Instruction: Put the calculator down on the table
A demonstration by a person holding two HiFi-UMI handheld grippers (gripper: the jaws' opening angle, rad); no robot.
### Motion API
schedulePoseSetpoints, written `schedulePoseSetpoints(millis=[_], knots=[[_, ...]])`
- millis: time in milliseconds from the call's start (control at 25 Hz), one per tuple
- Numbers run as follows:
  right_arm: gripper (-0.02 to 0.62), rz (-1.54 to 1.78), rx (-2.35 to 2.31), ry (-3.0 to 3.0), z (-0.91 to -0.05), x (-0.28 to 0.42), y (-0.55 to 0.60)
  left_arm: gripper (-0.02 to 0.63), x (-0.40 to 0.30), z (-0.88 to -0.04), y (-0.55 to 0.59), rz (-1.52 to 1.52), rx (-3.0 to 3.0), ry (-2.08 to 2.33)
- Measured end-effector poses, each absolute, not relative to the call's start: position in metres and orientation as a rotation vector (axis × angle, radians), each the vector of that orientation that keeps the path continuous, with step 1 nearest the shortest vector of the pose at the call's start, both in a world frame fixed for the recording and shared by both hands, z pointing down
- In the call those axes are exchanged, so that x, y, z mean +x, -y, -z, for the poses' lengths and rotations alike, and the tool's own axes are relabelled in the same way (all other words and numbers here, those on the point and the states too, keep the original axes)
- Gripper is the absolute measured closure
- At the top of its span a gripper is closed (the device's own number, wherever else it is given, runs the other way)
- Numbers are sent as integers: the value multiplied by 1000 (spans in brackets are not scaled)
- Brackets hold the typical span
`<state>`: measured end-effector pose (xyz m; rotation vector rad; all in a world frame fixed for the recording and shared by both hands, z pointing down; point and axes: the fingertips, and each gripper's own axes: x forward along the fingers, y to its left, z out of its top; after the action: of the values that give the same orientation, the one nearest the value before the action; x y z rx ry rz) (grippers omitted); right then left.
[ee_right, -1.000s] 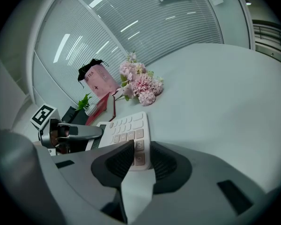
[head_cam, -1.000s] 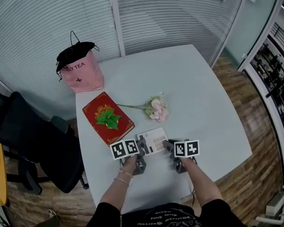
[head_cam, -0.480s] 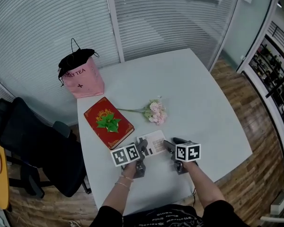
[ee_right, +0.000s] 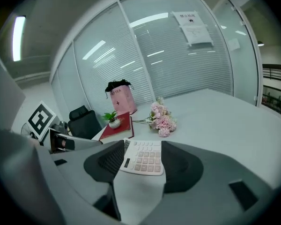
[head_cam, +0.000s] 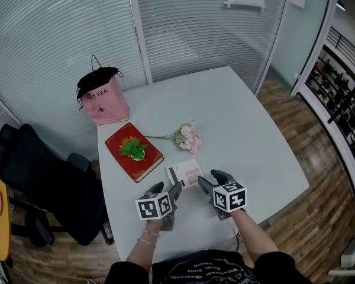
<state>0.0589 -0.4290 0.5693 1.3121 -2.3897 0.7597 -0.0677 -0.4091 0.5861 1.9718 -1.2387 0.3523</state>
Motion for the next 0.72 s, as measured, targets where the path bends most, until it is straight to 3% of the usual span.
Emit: schedulePoseSetpoints(millis=[720], knots=[[350,-323,1395,2498,-494,72,313,278,-59,-509,288,-231,2295,1433]])
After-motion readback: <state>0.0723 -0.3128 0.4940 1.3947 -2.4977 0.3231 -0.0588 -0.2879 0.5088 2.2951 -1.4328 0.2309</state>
